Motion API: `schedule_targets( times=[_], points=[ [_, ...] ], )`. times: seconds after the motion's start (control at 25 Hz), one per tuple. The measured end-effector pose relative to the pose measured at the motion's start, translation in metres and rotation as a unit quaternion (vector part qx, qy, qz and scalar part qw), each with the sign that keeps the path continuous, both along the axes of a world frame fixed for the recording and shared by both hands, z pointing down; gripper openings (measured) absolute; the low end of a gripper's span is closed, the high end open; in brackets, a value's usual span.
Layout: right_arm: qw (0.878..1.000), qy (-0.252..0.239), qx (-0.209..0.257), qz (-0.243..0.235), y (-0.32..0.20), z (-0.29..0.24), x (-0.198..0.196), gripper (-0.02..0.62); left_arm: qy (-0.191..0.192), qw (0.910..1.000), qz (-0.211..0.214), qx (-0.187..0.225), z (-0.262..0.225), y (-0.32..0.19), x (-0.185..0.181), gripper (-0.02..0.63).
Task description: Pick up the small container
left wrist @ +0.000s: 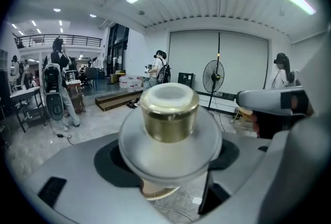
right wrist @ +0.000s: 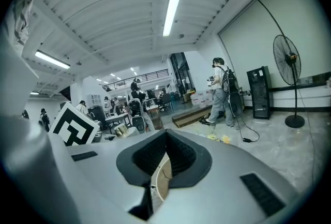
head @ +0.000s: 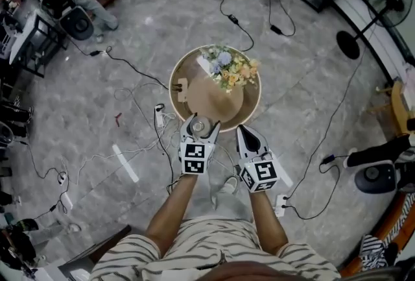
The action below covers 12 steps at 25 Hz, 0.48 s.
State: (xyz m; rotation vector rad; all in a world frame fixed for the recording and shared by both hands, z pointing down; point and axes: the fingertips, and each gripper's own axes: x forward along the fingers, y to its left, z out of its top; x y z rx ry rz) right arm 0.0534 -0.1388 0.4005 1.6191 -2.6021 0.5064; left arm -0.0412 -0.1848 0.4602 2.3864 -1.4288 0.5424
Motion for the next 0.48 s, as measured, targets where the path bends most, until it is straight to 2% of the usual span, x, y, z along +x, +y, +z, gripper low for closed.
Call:
schedule_targets(
  times=[0.28, 0.48],
  points=[
    [1.000, 0.001, 0.027, -0.011, 0.002, -0.045, -0.011, 0.011, -0.006, 0.9998, 0.008, 0.017, -0.045, 0.017, 0.000, 0.328],
    [0.999, 0.004, 0.037, -0.007, 0.004, -0.070, -0.009, 0.011, 0.002, 0.9996, 0.009, 0.028, -0.074, 0.024, 0.000, 0.328]
  ],
)
